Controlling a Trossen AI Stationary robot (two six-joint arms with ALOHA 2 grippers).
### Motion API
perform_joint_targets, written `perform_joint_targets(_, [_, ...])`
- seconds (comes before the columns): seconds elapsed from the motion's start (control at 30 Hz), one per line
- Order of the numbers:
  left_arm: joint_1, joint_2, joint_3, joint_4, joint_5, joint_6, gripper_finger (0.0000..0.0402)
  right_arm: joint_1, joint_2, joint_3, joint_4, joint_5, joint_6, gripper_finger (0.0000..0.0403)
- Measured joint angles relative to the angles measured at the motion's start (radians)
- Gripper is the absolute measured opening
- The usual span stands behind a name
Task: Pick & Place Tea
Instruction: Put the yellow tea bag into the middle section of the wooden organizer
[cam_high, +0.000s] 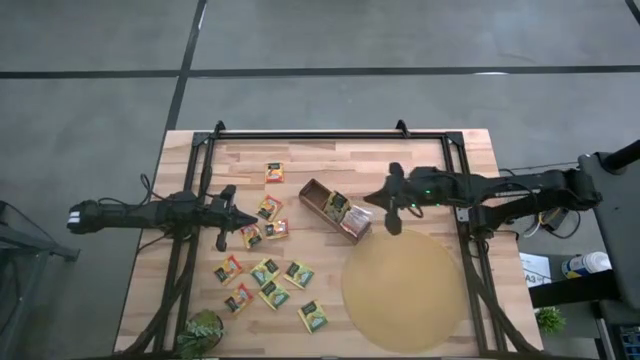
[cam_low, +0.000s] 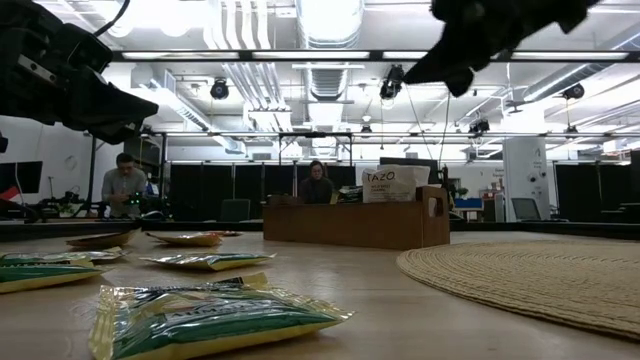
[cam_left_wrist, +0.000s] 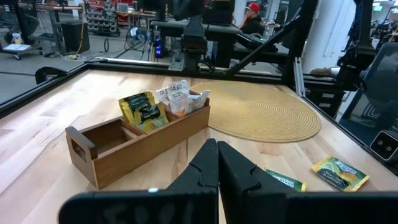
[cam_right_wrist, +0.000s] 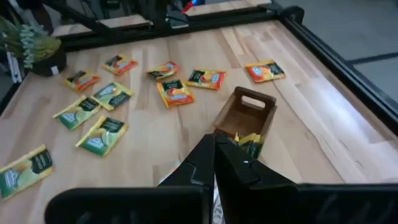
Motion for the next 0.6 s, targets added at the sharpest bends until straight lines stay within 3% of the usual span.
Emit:
perform_joint_targets(0.23, [0.000, 0.000, 0.000, -0.001, 0.000, 0.000, 0.0000, 0.000, -0.176, -0.185, 0.151, -0.122, -0.215, 0.0009])
perform_joint_targets(0.4, [0.000, 0.000, 0.000, -0.001, 0.000, 0.000, 0.0000, 0.000, -0.295, -0.298, 0.344, -0.202, -0.190, 0.0009])
perform_joint_targets(0.6, [0.000, 0.000, 0.000, -0.001, 0.000, 0.000, 0.0000, 0.000, -0.499, -0.371, 0.325, -0.206, -0.140, 0.0009])
